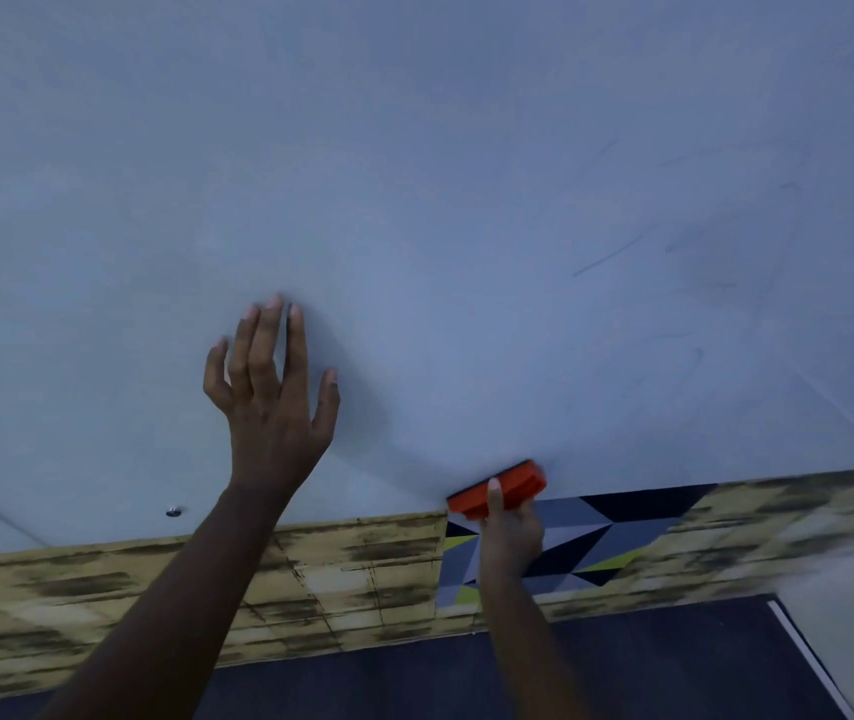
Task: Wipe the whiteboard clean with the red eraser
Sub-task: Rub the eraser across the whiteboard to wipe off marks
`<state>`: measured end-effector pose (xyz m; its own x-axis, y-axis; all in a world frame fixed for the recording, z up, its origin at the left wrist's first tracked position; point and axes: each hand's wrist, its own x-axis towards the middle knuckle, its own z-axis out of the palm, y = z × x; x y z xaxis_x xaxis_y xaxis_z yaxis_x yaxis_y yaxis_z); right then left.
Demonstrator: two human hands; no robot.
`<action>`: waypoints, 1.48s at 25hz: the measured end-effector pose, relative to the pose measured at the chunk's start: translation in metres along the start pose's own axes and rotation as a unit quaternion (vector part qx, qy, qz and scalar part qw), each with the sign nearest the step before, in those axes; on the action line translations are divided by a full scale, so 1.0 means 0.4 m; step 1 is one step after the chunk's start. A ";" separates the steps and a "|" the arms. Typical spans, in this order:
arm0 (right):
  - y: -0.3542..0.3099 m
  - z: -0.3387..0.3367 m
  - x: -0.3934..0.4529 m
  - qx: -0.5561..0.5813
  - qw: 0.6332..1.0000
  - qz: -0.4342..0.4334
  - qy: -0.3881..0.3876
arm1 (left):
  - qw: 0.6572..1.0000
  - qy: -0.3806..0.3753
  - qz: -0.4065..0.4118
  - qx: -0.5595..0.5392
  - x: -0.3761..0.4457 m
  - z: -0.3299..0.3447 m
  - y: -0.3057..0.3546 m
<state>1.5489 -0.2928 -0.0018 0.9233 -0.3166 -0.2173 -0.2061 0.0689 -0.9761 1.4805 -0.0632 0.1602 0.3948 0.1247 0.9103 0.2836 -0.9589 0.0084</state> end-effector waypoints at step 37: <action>-0.495 0.043 -0.049 -0.130 0.839 -0.528 -0.017 | 0.995 0.084 0.056 0.010 -0.109 0.142 -0.044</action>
<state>1.5772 -0.2840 0.1956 0.6430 -0.0432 0.7647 0.6739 -0.4425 -0.5917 1.5079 -0.0371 0.0971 0.2730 -0.0288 0.9616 0.2634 -0.9591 -0.1035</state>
